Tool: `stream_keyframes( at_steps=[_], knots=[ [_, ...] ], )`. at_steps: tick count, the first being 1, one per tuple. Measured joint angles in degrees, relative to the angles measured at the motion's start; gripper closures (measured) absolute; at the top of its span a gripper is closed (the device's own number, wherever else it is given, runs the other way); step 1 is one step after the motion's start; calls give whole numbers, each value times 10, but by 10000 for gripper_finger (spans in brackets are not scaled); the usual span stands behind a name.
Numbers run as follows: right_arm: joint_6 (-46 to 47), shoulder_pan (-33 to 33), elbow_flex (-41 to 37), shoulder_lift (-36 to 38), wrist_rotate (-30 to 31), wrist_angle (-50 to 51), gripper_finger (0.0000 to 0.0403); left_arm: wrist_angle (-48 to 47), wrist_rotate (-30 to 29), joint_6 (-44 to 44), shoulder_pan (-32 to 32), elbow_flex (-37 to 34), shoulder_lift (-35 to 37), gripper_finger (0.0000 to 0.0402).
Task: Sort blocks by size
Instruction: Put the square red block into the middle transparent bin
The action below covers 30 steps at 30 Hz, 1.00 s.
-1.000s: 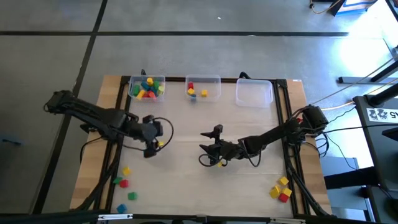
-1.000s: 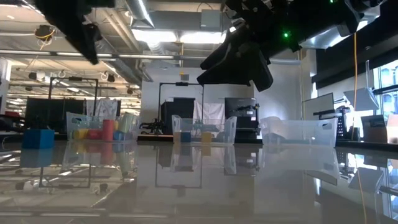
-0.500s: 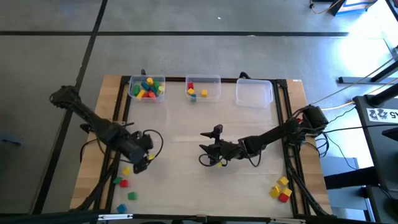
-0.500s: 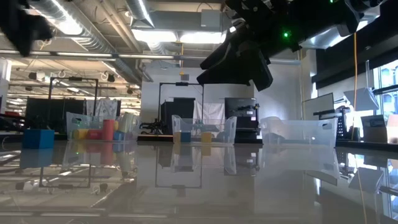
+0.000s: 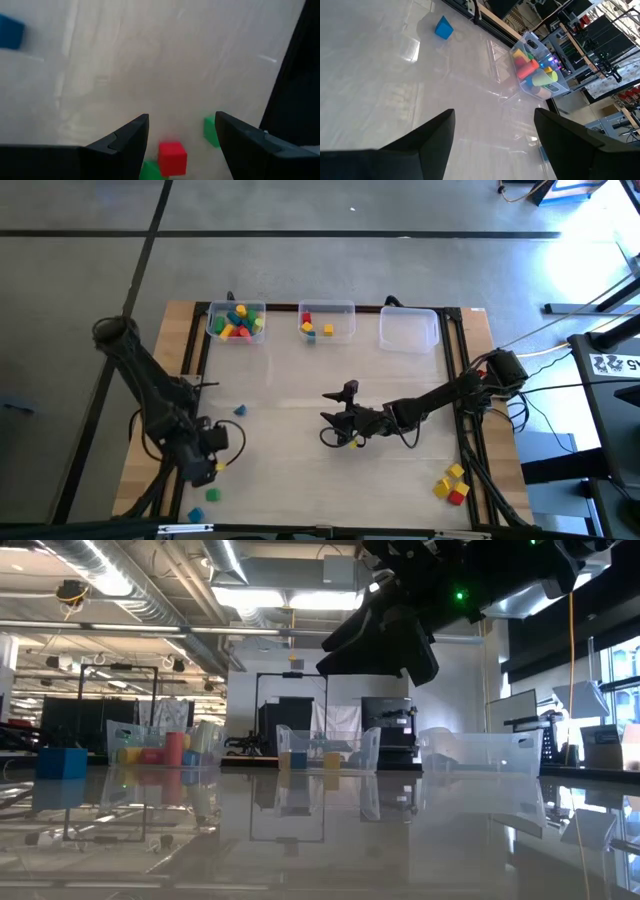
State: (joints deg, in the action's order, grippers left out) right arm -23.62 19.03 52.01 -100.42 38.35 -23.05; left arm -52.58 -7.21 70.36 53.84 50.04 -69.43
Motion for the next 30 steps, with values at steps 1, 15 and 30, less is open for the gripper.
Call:
stream_keyframes(
  at_steps=[1, 15, 30],
  knots=[
    [0, 0, 0, 0, 0, 0, 125, 0, 2, 13, 10, 0, -7, 178],
    [0, 0, 0, 0, 1, 0, 125, 33, 23, 92, 113, 0, -112, 178],
    [-1, 0, 0, 0, 2, 0, 125, 22, 37, 109, 162, 0, -160, 178]
  ],
)
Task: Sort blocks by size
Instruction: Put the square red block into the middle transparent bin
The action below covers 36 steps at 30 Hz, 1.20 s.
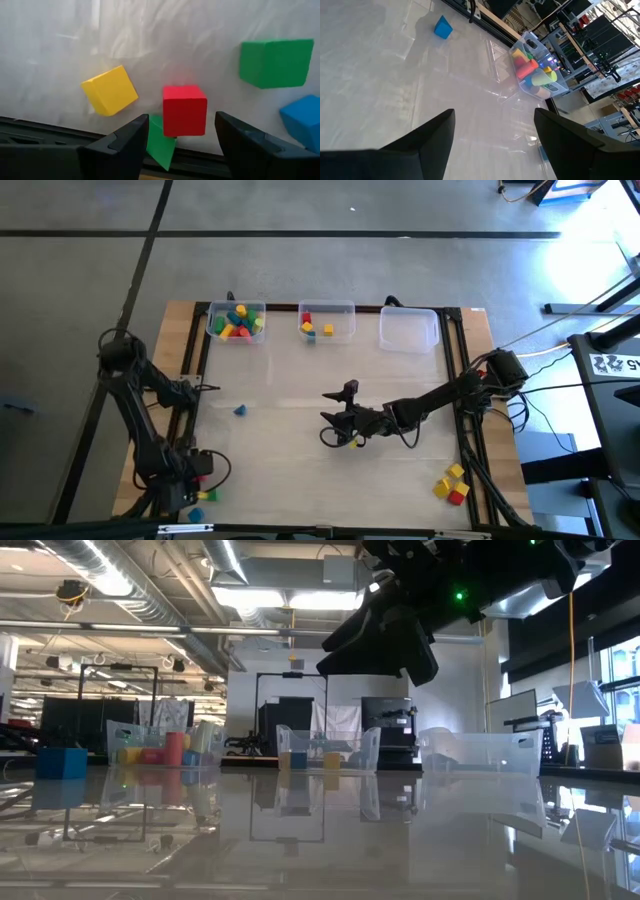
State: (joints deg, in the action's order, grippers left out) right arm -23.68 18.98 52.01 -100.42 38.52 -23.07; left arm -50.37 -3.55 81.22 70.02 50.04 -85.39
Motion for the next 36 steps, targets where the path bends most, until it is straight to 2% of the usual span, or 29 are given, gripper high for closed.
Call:
stream_keyframes(
  at_steps=[19, 30, 36],
  knots=[
    [-2, 0, 0, 0, 0, 0, 125, 0, 0, -17, 9, 0, -73, 182],
    [-1, -4, 0, 0, 1, 0, 125, 0, -9, -63, 8, 1, -77, 273],
    [-1, -4, 0, 0, 0, 0, 125, -2, -10, -98, -12, 4, -76, 273]
  ],
)
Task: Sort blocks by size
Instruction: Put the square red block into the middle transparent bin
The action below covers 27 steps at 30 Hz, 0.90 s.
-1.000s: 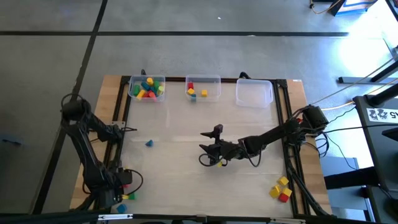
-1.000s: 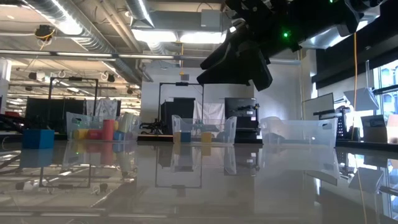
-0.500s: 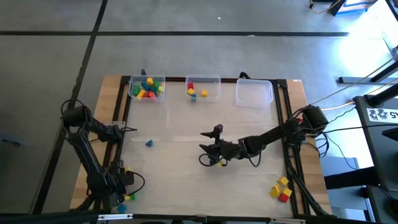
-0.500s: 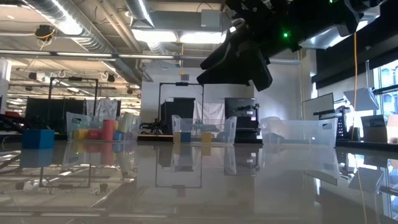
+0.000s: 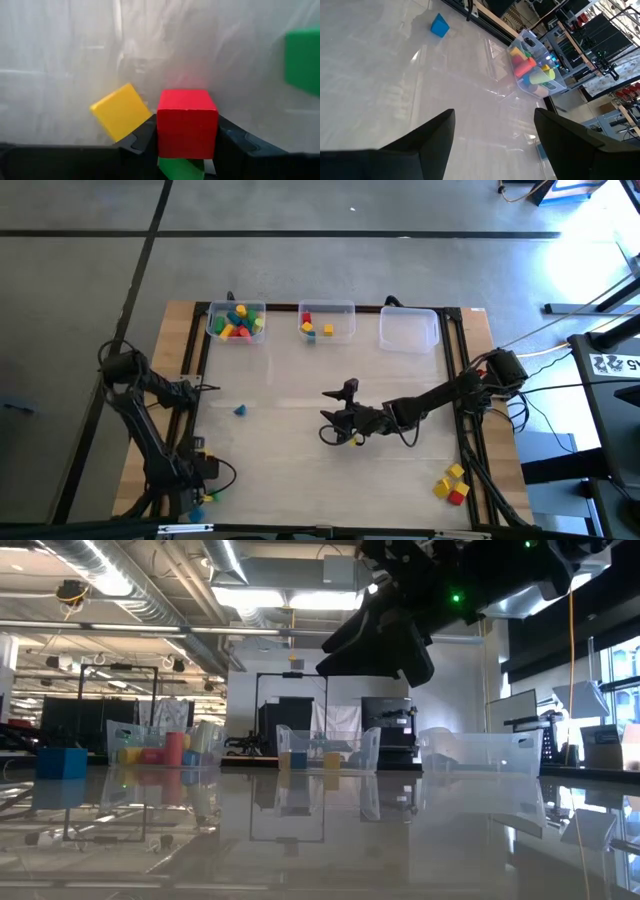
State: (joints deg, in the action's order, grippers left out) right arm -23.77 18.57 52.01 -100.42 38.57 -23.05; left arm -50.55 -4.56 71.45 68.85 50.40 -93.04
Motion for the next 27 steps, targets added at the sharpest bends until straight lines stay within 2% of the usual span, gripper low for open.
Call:
stream_keyframes(
  at_steps=[5, 11, 27],
  knots=[
    [0, 0, 0, 0, 0, 0, 125, -1, 0, -42, -38, 9, 20, 264],
    [0, 0, 0, 0, 0, 0, 125, -5, -8, -80, -94, 10, 76, 271],
    [0, 0, 0, 0, 0, 0, 125, -6, -183, -287, -278, 10, 236, 263]
  ],
)
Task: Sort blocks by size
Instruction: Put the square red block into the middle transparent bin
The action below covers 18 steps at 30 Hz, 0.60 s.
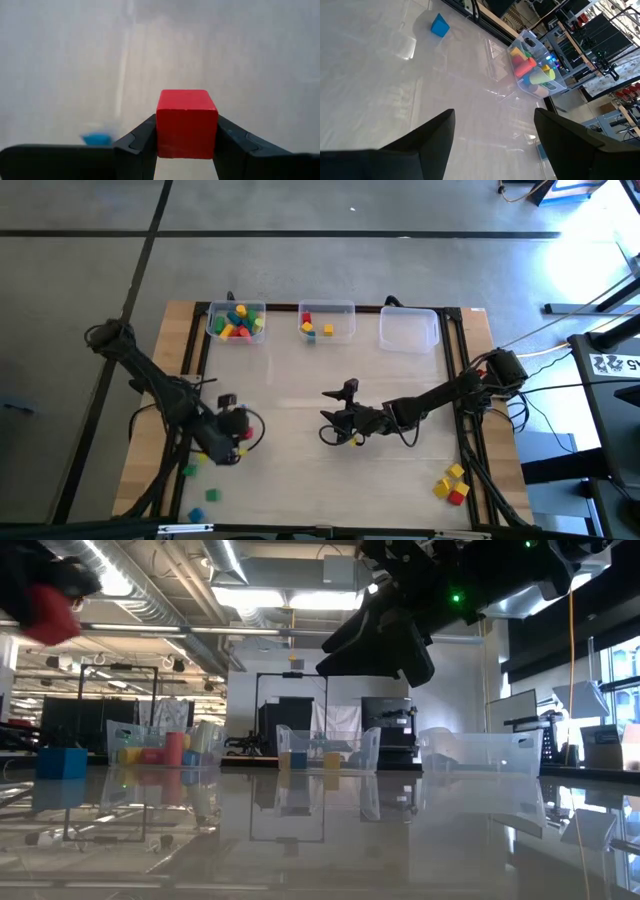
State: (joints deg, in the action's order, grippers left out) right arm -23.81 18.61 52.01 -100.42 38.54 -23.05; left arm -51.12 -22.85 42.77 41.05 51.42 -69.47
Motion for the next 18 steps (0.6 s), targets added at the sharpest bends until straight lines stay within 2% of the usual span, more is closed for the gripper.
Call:
stream_keyframes(
  at_steps=[9, 18],
  knots=[
    [0, 0, 0, 0, 0, 0, 125, 58, -37, -154, -128, 0, 16, 262],
    [0, 0, 0, 0, 0, 1, 125, 187, -37, -294, -263, -20, 14, 261]
  ],
)
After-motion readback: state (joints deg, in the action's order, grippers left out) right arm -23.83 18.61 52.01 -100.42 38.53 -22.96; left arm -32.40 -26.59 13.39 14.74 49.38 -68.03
